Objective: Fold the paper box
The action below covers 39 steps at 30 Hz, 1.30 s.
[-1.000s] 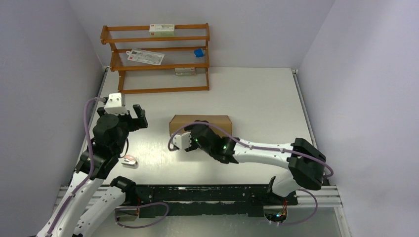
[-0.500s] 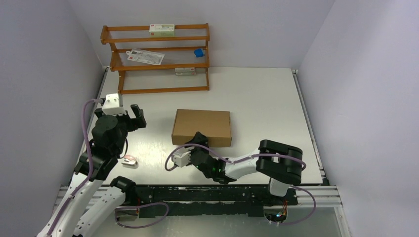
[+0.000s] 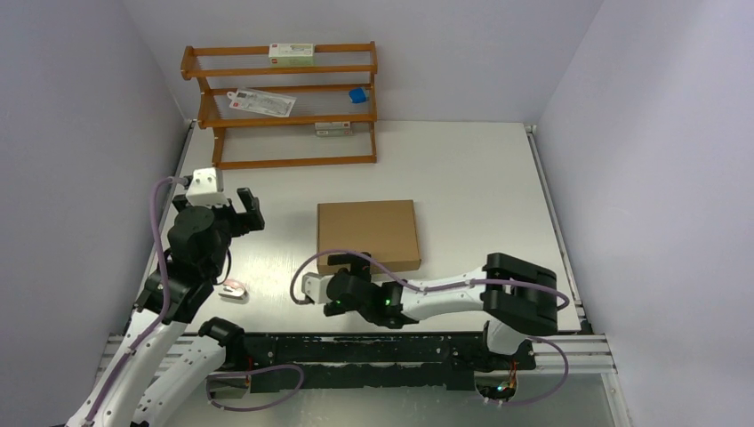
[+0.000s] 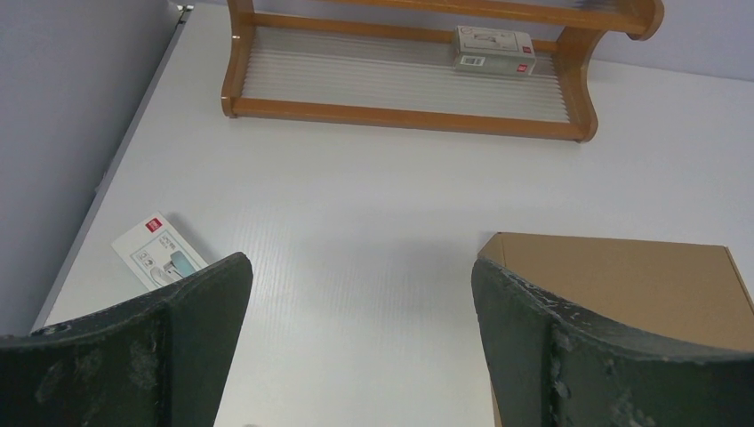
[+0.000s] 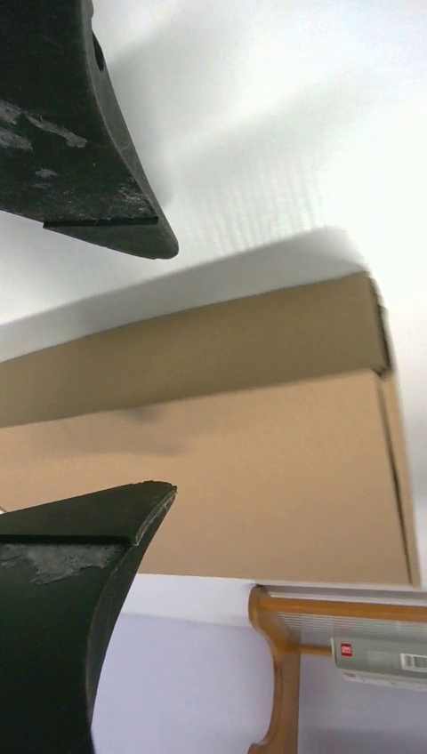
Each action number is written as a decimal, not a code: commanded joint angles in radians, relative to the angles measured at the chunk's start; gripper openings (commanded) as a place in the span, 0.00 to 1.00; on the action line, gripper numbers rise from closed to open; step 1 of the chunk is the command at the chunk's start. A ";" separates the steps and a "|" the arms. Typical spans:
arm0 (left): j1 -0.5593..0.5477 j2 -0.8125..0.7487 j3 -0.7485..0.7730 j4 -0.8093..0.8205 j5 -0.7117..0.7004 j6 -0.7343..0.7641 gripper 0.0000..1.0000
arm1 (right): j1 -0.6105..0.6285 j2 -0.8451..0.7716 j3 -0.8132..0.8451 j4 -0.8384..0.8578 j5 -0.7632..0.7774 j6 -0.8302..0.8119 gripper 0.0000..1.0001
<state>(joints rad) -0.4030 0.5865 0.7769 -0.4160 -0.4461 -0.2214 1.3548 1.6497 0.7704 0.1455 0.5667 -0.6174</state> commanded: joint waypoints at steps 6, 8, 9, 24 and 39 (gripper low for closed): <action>-0.004 0.017 -0.004 0.015 0.055 0.012 0.98 | -0.206 -0.101 0.280 -0.219 -0.267 0.421 1.00; -0.005 0.006 -0.010 0.021 0.059 0.014 0.98 | -0.295 -0.115 0.307 -0.232 -0.314 0.526 1.00; -0.005 0.004 -0.010 0.021 0.059 0.014 0.98 | -0.336 -0.127 0.303 -0.219 -0.321 0.567 1.00; -0.005 -0.048 -0.014 0.015 0.025 0.004 0.98 | -0.977 -0.609 0.048 -0.292 -0.254 1.001 1.00; -0.005 -0.213 0.125 -0.182 -0.070 -0.050 0.98 | -1.046 -1.229 -0.002 -0.513 -0.160 0.902 1.00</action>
<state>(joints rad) -0.4042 0.4156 0.8318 -0.5278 -0.4713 -0.2588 0.3134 0.4751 0.7803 -0.2985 0.4339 0.3309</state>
